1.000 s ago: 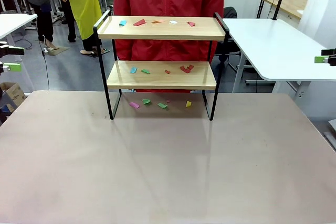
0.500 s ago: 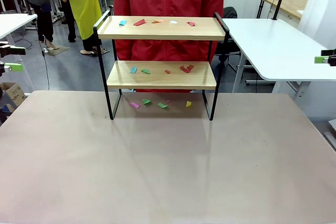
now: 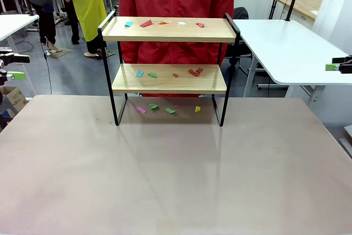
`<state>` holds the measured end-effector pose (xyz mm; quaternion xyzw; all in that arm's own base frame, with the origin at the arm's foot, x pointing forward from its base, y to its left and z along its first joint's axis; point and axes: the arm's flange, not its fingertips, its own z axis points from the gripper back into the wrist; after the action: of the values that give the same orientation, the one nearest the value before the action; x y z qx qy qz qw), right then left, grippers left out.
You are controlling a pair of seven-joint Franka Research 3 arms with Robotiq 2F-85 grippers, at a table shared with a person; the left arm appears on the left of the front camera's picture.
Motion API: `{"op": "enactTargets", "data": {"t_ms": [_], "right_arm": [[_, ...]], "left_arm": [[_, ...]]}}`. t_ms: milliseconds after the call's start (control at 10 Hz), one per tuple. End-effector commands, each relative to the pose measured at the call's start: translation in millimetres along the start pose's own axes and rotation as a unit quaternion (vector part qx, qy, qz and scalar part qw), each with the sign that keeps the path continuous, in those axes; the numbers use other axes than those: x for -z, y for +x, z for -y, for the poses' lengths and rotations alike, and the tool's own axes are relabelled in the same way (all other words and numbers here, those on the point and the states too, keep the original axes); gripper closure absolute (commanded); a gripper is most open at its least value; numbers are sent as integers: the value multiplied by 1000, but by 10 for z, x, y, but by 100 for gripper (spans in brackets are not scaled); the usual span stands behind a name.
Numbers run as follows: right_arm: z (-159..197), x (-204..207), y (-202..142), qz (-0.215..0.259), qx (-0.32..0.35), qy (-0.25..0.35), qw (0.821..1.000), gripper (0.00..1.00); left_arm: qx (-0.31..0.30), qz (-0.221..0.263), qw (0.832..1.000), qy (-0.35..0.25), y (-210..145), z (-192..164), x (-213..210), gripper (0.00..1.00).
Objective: Clean the shelf.
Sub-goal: Pick up the Duster handed by the human.
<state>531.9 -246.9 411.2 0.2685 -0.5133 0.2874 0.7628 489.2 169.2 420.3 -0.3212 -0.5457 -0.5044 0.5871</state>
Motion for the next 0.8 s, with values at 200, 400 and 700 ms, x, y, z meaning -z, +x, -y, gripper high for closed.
{"op": "enactTargets", "data": {"t_ms": [200, 400, 700], "right_arm": [[111, 13, -1, 21, 2, -3, 1000, 0], [46, 11, -44, 0, 4, -2, 1000, 0], [46, 11, -44, 0, 4, -2, 1000, 0]], "left_arm": [[5, 6, 1000, 2, -11, -50, -21, 0], [-1, -2, 1000, 0, -28, -30, -9, 0], [-1, -2, 1000, 0, -28, -30, -9, 0]]}}
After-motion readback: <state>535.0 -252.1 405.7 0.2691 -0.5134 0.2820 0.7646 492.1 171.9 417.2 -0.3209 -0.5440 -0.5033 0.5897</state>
